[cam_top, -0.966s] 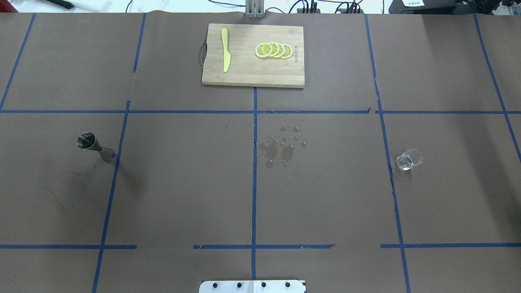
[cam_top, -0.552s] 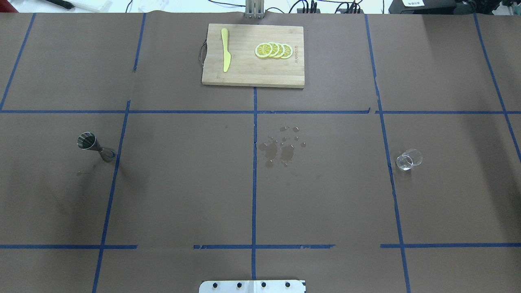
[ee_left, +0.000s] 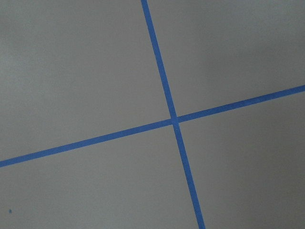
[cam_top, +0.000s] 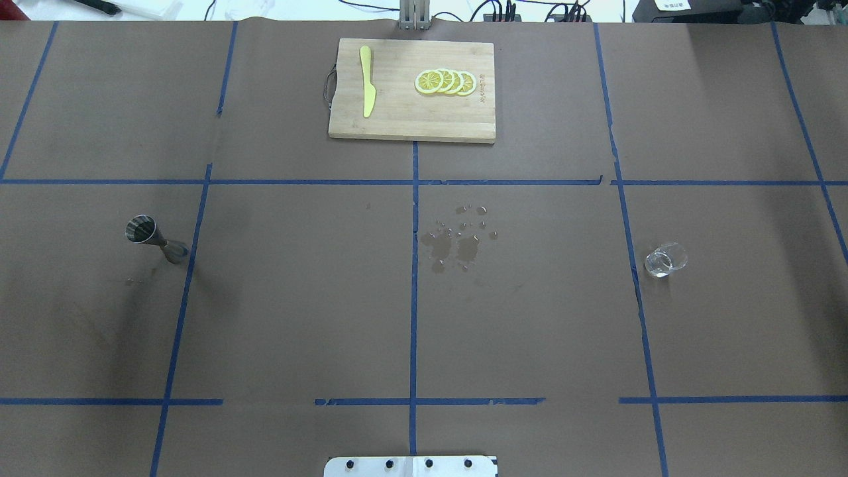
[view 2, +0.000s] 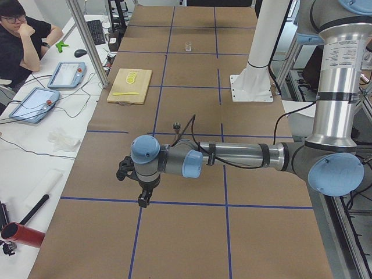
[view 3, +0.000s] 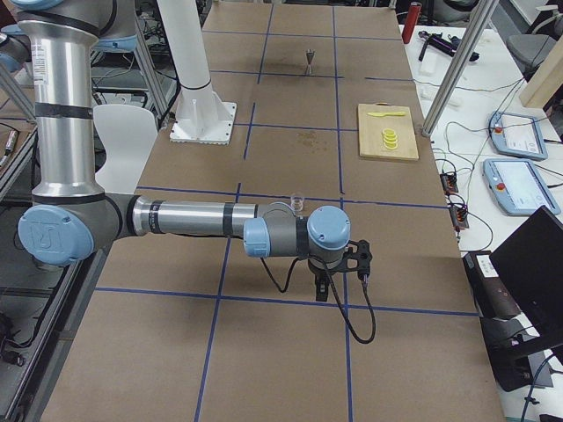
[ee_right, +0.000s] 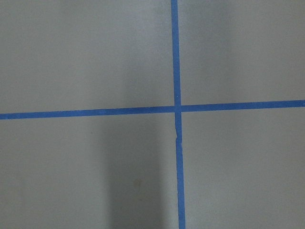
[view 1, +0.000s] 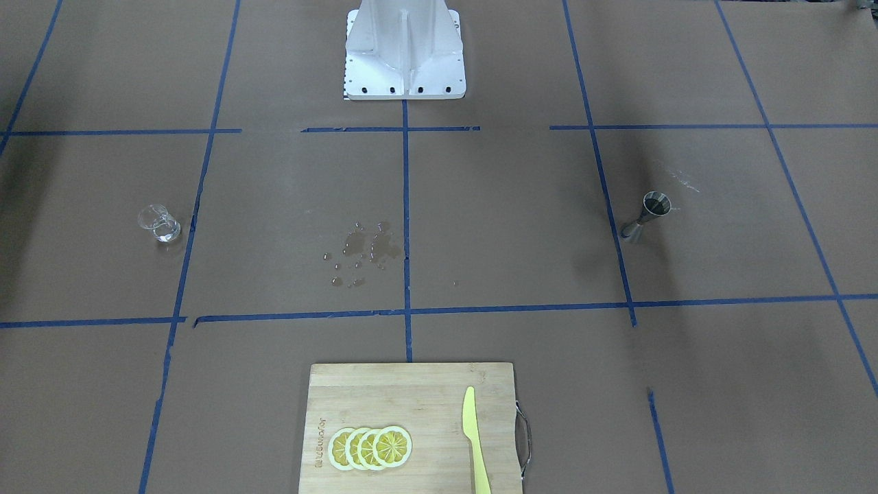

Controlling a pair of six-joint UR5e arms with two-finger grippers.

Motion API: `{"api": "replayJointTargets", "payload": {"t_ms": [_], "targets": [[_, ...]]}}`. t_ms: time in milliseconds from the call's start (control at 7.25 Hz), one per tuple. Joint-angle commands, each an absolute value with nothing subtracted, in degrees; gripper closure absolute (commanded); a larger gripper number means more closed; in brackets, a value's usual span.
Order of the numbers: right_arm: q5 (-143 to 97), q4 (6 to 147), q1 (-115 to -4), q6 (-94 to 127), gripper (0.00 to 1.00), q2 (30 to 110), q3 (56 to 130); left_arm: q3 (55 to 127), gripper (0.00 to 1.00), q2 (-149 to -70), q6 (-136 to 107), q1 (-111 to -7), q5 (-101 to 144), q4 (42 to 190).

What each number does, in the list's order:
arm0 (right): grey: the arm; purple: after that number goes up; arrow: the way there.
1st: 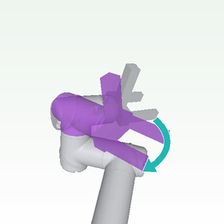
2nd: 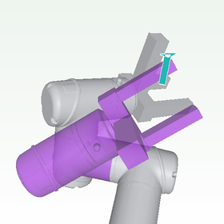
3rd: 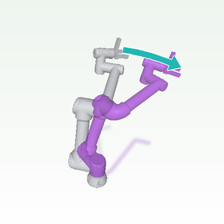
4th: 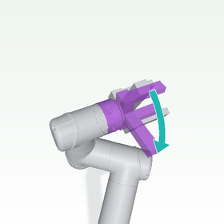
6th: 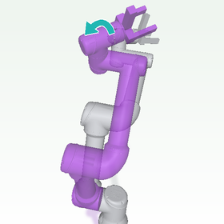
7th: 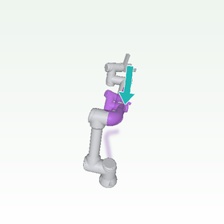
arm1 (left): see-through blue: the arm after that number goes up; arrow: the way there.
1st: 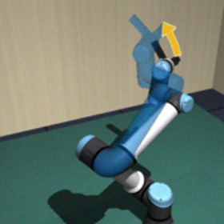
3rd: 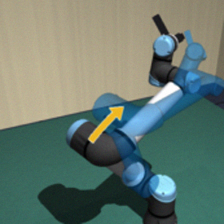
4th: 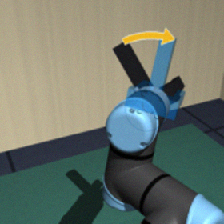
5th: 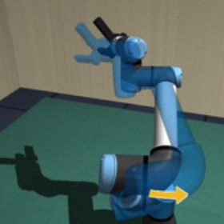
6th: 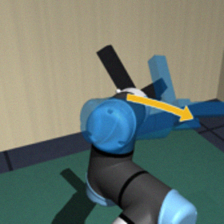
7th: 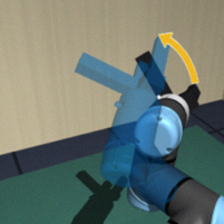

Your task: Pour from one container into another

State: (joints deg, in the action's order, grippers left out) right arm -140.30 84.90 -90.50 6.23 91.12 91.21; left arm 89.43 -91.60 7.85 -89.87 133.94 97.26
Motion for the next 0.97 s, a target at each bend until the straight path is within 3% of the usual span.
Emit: {"api": "replayJointTargets", "payload": {"t_ms": [0,828], "targets": [[-139.9,84.7,-90.4,6.4,0.00,91.1,90.9,89.7,0.00,-91.7,7.0,-89.8,133.9,97.3],[-136.5,84.6,-90.5,7.8,0.00,91.1,90.8,91.5,0.00,-92.0,-0.5,-89.9,133.6,97.3]]}}
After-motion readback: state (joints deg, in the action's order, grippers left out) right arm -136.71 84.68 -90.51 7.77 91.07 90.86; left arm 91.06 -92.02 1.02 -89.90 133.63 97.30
